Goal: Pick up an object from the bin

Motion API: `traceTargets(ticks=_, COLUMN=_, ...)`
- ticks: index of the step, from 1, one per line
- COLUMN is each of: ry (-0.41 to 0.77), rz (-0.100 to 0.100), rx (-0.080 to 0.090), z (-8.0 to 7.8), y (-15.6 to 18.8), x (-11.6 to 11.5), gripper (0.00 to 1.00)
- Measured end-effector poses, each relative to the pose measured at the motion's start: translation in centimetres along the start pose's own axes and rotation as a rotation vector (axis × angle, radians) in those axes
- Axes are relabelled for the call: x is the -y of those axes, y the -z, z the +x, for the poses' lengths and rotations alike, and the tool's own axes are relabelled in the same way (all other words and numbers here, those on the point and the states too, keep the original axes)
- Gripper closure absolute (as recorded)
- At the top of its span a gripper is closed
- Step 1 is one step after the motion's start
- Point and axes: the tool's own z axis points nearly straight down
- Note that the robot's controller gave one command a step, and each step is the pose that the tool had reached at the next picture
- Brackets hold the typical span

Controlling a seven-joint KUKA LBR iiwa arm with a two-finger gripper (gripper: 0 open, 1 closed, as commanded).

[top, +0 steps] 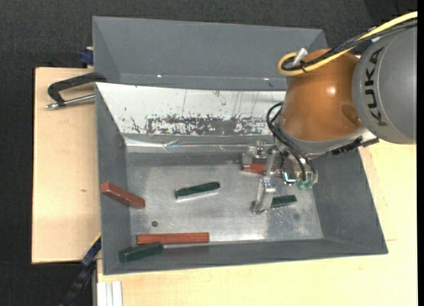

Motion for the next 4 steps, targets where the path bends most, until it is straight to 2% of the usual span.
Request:
traceTargets(ticks=1, ry=-0.001, rz=0.0, rx=0.006, z=-0.1, y=0.3, x=0.0, gripper=0.0)
traceTargets(ticks=2, ry=0.061, rz=0.002, rx=0.011, z=-1.0, y=-1.1, x=-1.0, gripper=0.0)
traceTargets(ticks=3, ry=0.175, rz=0.001, rx=0.013, z=-2.7, y=-7.0, x=-4.4, gripper=0.0)
traceTargets(ticks=4, ry=0.18, rz=0.0, rx=0.012, z=-4.9, y=-10.5, x=-6.6, gripper=1.0)
